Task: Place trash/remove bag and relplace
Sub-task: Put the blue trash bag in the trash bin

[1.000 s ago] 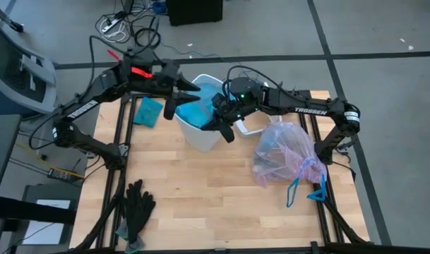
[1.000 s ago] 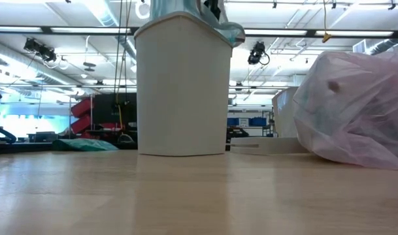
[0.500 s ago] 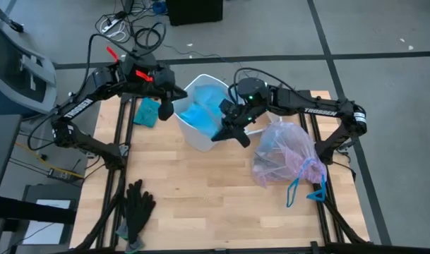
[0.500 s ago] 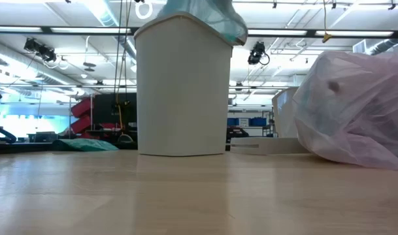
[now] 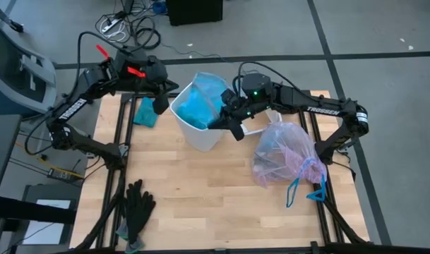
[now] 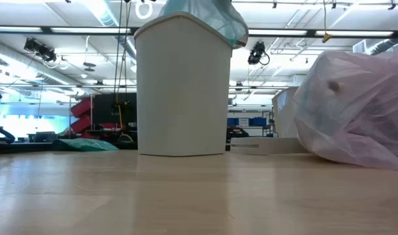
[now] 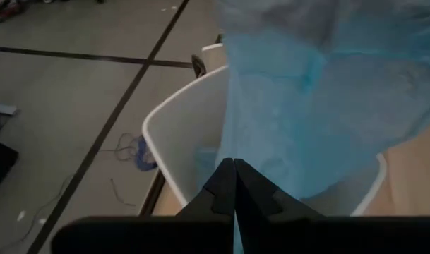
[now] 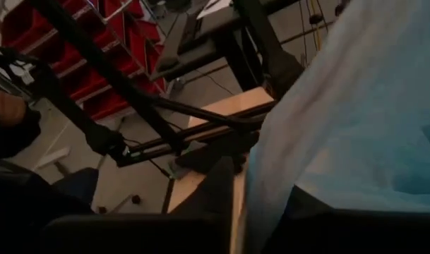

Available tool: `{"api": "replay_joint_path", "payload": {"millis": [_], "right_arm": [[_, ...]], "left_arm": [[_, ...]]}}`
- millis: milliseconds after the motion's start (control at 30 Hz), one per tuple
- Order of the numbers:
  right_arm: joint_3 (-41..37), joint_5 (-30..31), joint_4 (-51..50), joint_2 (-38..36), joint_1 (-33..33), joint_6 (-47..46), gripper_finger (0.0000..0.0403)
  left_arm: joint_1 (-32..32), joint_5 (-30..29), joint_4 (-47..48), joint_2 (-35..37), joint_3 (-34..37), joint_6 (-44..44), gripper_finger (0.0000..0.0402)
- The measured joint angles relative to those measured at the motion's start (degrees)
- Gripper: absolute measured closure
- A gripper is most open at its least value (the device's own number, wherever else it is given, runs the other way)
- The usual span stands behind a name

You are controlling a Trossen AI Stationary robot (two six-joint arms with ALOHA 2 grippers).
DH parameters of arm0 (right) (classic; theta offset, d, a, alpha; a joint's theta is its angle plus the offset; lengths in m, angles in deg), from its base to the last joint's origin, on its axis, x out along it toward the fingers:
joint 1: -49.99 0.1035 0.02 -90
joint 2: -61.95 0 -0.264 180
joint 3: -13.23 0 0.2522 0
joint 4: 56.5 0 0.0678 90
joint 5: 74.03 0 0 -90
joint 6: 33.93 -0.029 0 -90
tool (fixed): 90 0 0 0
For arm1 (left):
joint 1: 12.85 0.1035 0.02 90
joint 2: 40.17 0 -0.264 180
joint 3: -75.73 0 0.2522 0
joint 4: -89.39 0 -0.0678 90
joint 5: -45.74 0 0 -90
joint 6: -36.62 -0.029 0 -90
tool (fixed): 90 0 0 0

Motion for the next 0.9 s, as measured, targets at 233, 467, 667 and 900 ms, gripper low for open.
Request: {"api": "replay_joint_path", "payload": {"millis": [233,467,667,900], "right_arm": [[0.01,-2.89,2.17,-0.02,-0.03,-0.80,0.0281],[-0.02,-6.09,1.42,-3.08,-0.91,-0.78,0.0234],[-0.02,2.00,-0.33,-6.81,-0.48,1.89,0.0240],[0.00,8.57,-3.93,-9.46,1.92,4.07,0.0249]], "left_arm": [[3.72,0.02,3.87,0.09,0.00,-2.18,0.0394],[12.45,8.61,2.89,0.77,5.69,-2.99,0.0398],[18.12,16.05,-3.71,1.47,16.96,-1.10,0.0400],[21.40,15.81,-14.75,3.35,28.19,3.40,0.0400]]}}
